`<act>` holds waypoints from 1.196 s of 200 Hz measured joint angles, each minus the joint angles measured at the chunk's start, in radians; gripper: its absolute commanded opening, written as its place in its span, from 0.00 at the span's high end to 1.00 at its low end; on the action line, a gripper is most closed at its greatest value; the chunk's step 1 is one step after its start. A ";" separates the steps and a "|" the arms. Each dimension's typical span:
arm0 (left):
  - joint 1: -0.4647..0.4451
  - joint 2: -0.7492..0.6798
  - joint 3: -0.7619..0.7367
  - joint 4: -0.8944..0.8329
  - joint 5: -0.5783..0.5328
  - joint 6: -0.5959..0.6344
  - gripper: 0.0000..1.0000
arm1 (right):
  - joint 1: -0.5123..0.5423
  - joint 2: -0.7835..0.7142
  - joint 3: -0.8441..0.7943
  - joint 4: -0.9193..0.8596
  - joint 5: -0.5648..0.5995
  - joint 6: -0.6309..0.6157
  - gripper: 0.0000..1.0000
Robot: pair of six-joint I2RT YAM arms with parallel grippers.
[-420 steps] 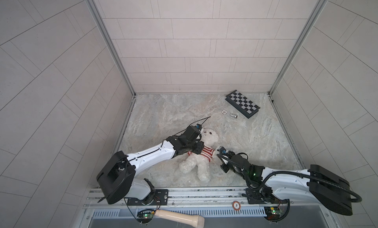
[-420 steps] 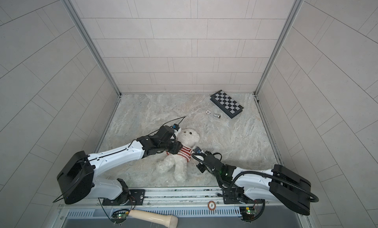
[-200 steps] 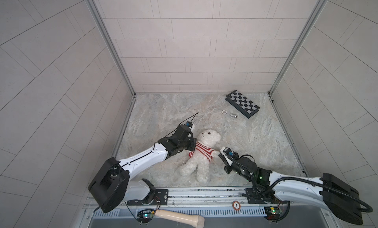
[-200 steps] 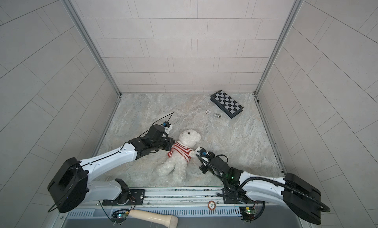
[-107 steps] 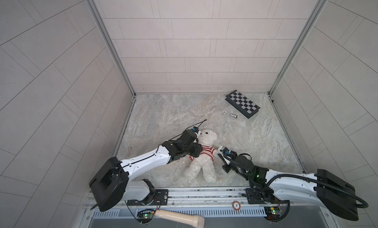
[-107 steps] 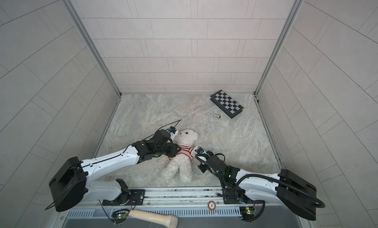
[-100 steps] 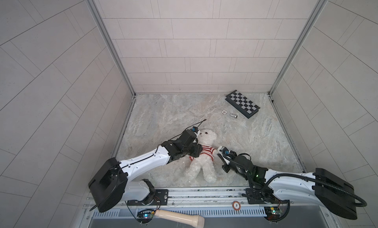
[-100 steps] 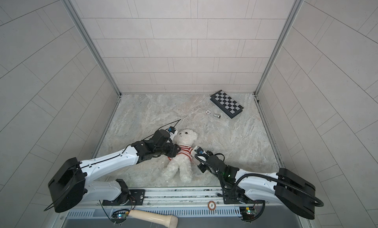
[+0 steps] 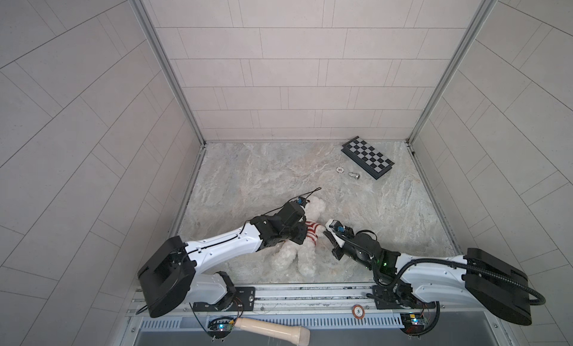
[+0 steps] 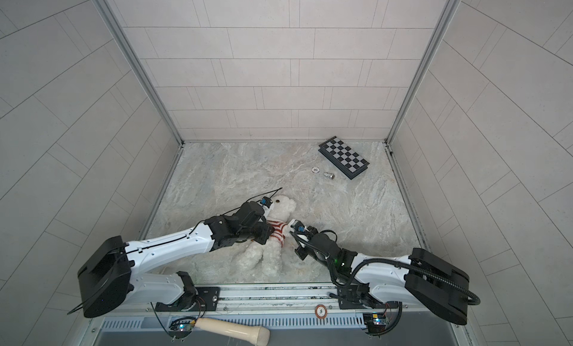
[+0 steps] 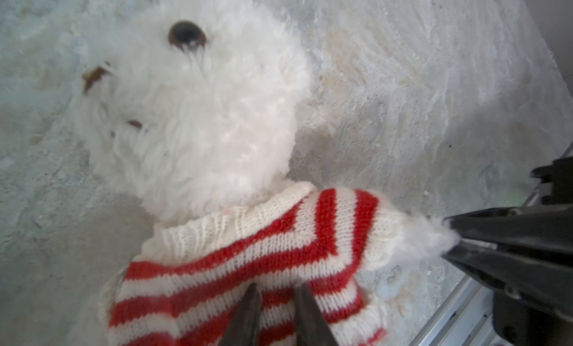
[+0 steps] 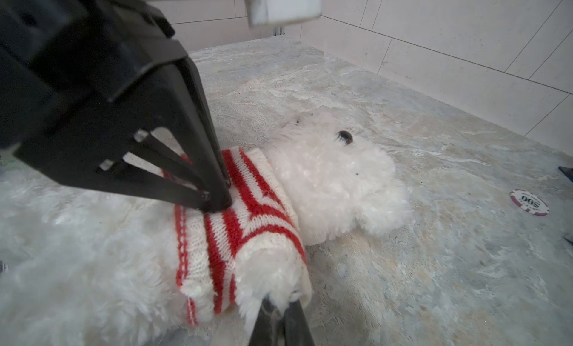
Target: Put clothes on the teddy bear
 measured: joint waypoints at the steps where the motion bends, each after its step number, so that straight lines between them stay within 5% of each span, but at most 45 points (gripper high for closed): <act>1: 0.000 0.001 -0.002 0.002 0.000 -0.001 0.75 | 0.000 0.001 0.000 0.000 0.000 0.000 1.00; 43: -0.008 0.031 -0.027 0.077 0.001 -0.015 0.74 | 0.000 0.043 -0.001 0.037 0.009 0.011 1.00; 114: -0.008 -0.114 -0.038 0.085 -0.014 -0.002 0.48 | -0.001 -0.003 -0.003 0.042 -0.063 -0.012 1.00; 168: -0.007 -0.018 -0.042 0.135 -0.014 -0.029 0.63 | -0.001 -0.048 -0.003 0.009 -0.088 -0.011 1.00; 239: 0.016 0.021 -0.085 0.225 0.006 -0.057 0.68 | -0.001 -0.044 -0.004 -0.010 -0.086 -0.005 1.00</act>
